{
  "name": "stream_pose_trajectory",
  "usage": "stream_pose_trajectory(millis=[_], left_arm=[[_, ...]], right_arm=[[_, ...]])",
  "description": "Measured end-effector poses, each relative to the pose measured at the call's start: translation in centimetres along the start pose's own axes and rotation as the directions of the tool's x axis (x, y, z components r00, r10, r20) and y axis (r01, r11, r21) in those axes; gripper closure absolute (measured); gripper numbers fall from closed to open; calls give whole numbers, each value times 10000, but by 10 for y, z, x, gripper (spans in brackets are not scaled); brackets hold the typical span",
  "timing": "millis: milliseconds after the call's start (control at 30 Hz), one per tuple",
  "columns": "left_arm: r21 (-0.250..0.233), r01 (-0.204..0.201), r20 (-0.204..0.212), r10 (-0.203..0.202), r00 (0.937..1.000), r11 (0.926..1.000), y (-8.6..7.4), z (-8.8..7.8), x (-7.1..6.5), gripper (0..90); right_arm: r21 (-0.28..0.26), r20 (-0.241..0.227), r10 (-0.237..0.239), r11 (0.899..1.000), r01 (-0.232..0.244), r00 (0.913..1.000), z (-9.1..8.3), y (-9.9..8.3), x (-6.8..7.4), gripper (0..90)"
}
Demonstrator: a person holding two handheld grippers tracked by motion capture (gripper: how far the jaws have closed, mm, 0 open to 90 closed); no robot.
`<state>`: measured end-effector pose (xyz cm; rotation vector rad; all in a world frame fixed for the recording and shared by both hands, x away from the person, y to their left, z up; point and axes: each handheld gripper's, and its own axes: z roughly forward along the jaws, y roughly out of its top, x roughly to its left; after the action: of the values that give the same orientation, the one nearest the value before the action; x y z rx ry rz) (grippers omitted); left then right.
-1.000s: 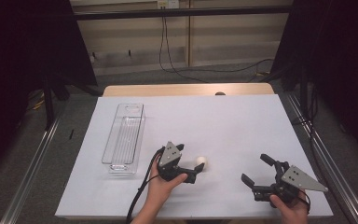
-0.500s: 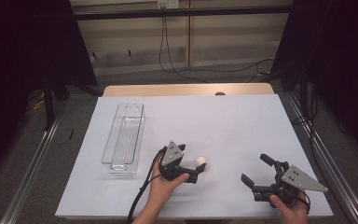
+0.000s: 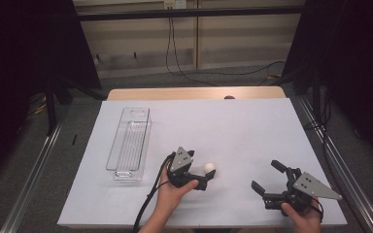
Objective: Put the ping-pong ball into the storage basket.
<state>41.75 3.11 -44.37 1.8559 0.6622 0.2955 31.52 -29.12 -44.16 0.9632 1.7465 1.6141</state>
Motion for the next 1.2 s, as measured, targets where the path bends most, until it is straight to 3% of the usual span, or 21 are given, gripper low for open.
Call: stream_pose_trajectory(millis=[800,1200], left_arm=[[422,-32,-112,36,9999,9991,1,8,-1,22],[1139,-178,-134,195,9997,9933,-1,15,-1,22]], right_arm=[[44,6,-3,10000,3,10000,1,0,1,19],[66,-8,8,10000,-8,10000,1,0,1,20]])
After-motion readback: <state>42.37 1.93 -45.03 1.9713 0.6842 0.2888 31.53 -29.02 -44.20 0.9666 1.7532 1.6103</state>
